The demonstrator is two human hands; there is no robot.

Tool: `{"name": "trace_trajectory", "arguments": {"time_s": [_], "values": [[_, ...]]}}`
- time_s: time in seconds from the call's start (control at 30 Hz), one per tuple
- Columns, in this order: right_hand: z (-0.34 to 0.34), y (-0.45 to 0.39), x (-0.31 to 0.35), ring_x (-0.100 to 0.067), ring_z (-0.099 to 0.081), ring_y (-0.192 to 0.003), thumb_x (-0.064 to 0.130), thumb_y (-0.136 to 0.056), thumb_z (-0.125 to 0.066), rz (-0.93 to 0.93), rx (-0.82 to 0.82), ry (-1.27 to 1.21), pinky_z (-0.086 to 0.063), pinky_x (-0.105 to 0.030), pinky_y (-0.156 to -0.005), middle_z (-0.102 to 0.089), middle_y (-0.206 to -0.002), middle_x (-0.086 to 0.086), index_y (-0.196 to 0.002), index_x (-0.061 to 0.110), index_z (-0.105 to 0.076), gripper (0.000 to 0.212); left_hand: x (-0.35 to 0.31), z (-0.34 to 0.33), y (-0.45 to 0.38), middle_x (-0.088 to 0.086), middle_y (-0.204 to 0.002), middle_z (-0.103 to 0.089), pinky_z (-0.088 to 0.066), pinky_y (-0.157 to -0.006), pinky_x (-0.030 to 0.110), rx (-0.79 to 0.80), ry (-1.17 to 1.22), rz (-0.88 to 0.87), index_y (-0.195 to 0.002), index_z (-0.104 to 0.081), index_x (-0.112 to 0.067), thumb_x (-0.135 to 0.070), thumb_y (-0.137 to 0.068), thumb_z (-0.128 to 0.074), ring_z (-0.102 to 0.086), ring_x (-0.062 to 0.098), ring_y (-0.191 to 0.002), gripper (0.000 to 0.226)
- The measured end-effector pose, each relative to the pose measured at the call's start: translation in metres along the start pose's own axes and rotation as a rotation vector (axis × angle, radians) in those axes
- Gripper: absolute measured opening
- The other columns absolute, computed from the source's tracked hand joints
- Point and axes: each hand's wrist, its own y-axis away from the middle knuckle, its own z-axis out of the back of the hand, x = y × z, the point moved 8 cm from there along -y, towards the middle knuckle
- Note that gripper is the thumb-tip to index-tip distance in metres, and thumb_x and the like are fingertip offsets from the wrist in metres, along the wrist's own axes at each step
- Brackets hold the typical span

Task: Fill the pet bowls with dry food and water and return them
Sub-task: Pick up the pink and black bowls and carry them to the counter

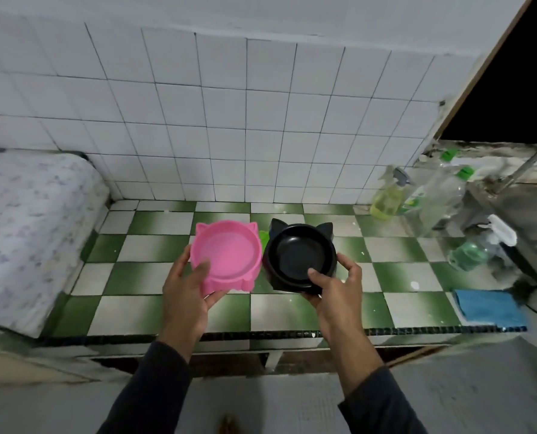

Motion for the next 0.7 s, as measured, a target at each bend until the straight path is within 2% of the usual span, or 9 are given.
{"name": "trace_trajectory", "arguments": {"time_s": [0.27, 0.43, 0.57, 0.7], "values": [[-0.008, -0.037, -0.029, -0.034, -0.065, -0.108, -0.011, -0.084, -0.067, -0.056, -0.032, 0.025, -0.058, -0.036, -0.064, -0.061, -0.122, -0.013, -0.124, 0.032, -0.050, 0.061, 0.017, 0.014, -0.030, 0.004, -0.145, -0.054, -0.058, -0.090, 0.062, -0.063, -0.014, 0.030, -0.151, -0.048, -0.032, -0.016, -0.105, -0.054, -0.062, 0.035, -0.122, 0.049], [-0.002, -0.054, -0.061, -0.033, -0.062, -0.112, 0.000, -0.093, -0.063, -0.125, -0.114, 0.043, -0.062, -0.046, -0.070, -0.057, -0.130, -0.011, -0.122, 0.032, -0.052, 0.045, 0.036, 0.029, -0.047, 0.006, -0.143, -0.057, -0.062, -0.081, 0.052, -0.091, -0.045, 0.085, -0.148, -0.053, -0.029, -0.017, -0.105, -0.054, -0.063, 0.036, -0.121, 0.045], [0.004, -0.065, -0.084, -0.032, -0.061, -0.112, -0.004, -0.093, -0.061, -0.174, -0.140, 0.034, -0.062, -0.050, -0.072, -0.056, -0.130, -0.013, -0.126, 0.028, -0.051, 0.047, 0.053, 0.038, -0.060, 0.006, -0.143, -0.056, -0.062, -0.080, 0.052, -0.076, -0.071, 0.117, -0.140, -0.061, -0.034, -0.015, -0.104, -0.055, -0.062, 0.039, -0.121, 0.041], [0.013, -0.074, -0.106, -0.027, -0.062, -0.105, -0.010, -0.093, -0.057, -0.217, -0.172, 0.035, -0.060, -0.052, -0.075, -0.059, -0.120, -0.011, -0.124, 0.027, -0.050, 0.049, 0.075, 0.048, -0.069, 0.007, -0.148, -0.052, -0.062, -0.077, 0.048, -0.072, -0.073, 0.182, -0.144, -0.057, -0.032, -0.007, -0.103, -0.056, -0.062, 0.042, -0.121, 0.049]]}}
